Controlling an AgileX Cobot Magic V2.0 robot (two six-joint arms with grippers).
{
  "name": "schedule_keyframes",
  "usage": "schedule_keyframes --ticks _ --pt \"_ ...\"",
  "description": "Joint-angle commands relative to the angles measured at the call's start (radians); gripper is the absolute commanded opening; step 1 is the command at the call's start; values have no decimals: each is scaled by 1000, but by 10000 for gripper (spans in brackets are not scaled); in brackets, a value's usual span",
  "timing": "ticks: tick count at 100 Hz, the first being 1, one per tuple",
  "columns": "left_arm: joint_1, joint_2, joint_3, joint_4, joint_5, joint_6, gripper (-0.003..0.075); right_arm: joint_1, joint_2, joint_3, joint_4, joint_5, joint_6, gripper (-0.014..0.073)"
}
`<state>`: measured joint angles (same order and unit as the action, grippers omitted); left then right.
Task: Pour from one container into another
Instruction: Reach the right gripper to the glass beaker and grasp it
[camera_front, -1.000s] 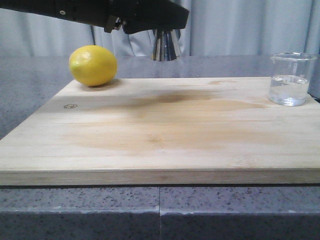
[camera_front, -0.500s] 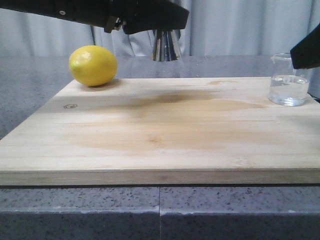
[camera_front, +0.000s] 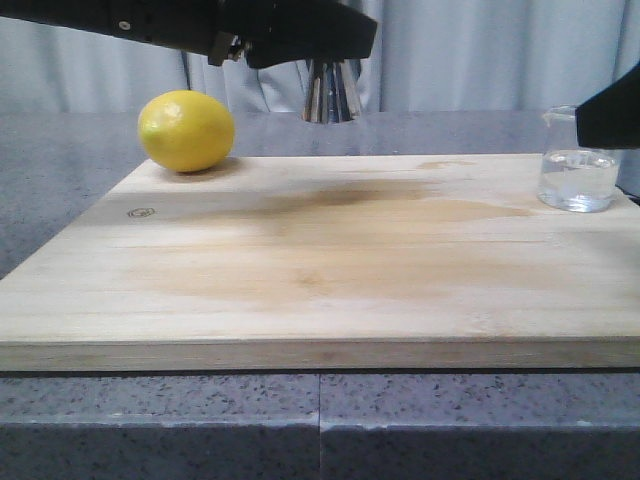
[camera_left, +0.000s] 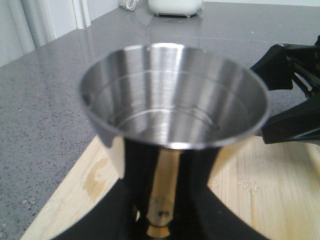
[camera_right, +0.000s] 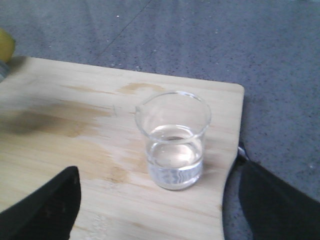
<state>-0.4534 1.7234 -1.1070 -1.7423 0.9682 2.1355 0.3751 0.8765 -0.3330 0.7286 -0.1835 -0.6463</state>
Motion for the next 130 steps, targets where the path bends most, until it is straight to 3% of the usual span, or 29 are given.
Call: schedule_keyframes --ticks 1,31,62,104,130 --pt "0 -53 -30 -66 57 -10 42 1 0 -2 -4 -110 22 583" --pt "0 -53 -30 -66 57 -10 42 5 4 14 -24 -169 64 583" --pt "0 -53 -30 -66 57 -10 42 5 103 14 -261 -251 310 583" --pt "0 -53 -30 -66 57 -10 42 5 347 14 -470 -545 540 583" --pt "0 -53 -30 -66 57 -10 42 5 463 14 -490 -713 559 583"
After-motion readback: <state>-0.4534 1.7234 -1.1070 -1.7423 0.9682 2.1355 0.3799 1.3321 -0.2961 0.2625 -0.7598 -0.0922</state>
